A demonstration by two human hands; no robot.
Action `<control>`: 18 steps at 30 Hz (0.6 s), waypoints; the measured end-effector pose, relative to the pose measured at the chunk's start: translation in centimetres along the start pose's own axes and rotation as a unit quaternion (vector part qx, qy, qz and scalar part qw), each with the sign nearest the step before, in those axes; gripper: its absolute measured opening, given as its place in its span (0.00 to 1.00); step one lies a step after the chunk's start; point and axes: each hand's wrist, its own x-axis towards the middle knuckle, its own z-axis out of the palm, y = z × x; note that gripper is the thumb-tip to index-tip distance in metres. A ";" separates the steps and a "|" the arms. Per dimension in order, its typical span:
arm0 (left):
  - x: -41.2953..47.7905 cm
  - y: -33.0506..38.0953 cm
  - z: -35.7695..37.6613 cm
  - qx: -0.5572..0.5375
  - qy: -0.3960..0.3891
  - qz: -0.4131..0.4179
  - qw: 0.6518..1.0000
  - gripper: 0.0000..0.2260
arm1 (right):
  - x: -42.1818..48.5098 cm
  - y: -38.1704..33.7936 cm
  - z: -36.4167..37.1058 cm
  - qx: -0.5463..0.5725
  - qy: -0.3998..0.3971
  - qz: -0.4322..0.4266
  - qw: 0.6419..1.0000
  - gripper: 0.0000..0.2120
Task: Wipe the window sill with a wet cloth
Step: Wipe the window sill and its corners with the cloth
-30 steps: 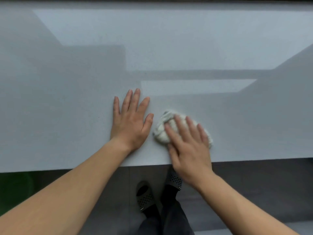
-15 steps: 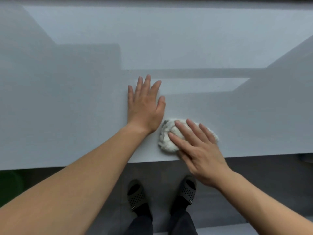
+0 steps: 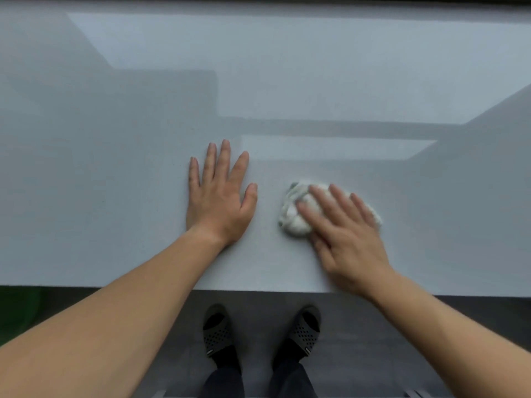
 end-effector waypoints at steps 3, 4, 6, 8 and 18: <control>0.1 0.1 -0.1 0.001 -0.005 -0.007 1.000 0.30 | 4.9 2.7 -0.9 0.048 0.028 0.192 0.980 0.24; 0.1 0.1 -0.1 0.002 -0.005 -0.008 1.000 0.30 | 6.2 2.4 -0.9 0.062 0.040 0.243 0.967 0.23; 0.1 0.3 -0.1 0.002 -0.003 -0.009 1.000 0.30 | 7.1 0.4 -0.5 0.049 0.052 0.249 0.966 0.23; 0.0 0.4 -0.1 0.001 0.002 -0.009 1.000 0.30 | 6.2 -1.6 0.3 0.029 0.033 0.130 0.991 0.24; 0.0 0.2 -0.1 0.013 -0.005 -0.006 1.000 0.29 | 12.7 2.4 -1.0 0.053 0.047 0.217 0.974 0.24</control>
